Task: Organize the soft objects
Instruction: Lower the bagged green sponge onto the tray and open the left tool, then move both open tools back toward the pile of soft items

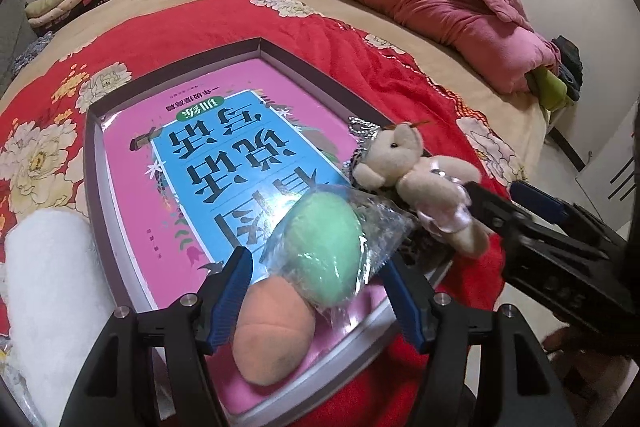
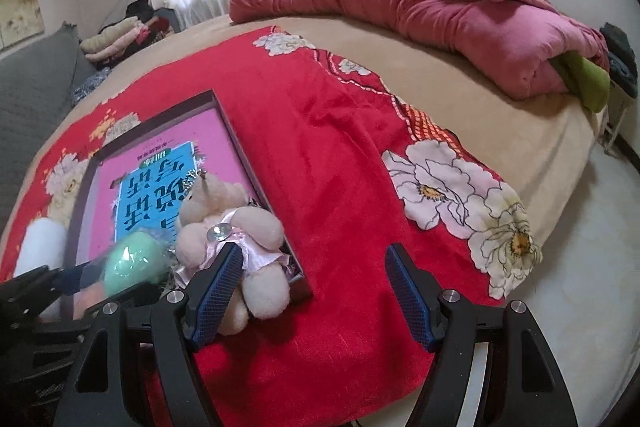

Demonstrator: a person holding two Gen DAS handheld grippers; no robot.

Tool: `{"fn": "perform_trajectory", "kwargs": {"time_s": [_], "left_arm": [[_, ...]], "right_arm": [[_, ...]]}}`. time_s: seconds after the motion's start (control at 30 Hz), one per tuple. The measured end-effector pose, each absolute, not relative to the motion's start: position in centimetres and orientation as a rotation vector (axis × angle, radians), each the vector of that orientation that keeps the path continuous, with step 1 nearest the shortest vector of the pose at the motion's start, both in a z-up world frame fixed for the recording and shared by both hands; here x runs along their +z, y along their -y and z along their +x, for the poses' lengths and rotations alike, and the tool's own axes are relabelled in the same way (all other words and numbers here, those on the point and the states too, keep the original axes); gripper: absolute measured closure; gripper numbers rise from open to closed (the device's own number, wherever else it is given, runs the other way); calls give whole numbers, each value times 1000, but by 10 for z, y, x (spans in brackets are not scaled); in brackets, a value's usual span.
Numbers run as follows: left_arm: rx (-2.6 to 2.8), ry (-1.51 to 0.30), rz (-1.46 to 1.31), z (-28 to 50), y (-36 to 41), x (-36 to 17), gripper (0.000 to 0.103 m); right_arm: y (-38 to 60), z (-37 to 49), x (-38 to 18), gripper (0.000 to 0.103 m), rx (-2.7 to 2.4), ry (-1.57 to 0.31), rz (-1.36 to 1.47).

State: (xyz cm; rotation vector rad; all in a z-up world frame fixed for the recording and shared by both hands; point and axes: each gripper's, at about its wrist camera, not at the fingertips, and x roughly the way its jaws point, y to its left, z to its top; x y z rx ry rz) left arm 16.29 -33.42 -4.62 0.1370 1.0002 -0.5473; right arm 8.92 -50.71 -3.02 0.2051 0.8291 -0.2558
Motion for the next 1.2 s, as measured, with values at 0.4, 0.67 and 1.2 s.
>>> {"fn": "perform_trajectory", "kwargs": {"time_s": [0.4, 0.67, 1.2], "left_arm": [[-548, -975, 111, 152, 320, -36, 37], [-545, -978, 93, 152, 314, -36, 37], [-515, -922, 58, 144, 294, -9, 37]], "right_arm": [[497, 116, -50, 27, -271, -863, 155], [495, 111, -43, 26, -269, -819, 153], [472, 89, -1, 26, -217, -715, 127]]}}
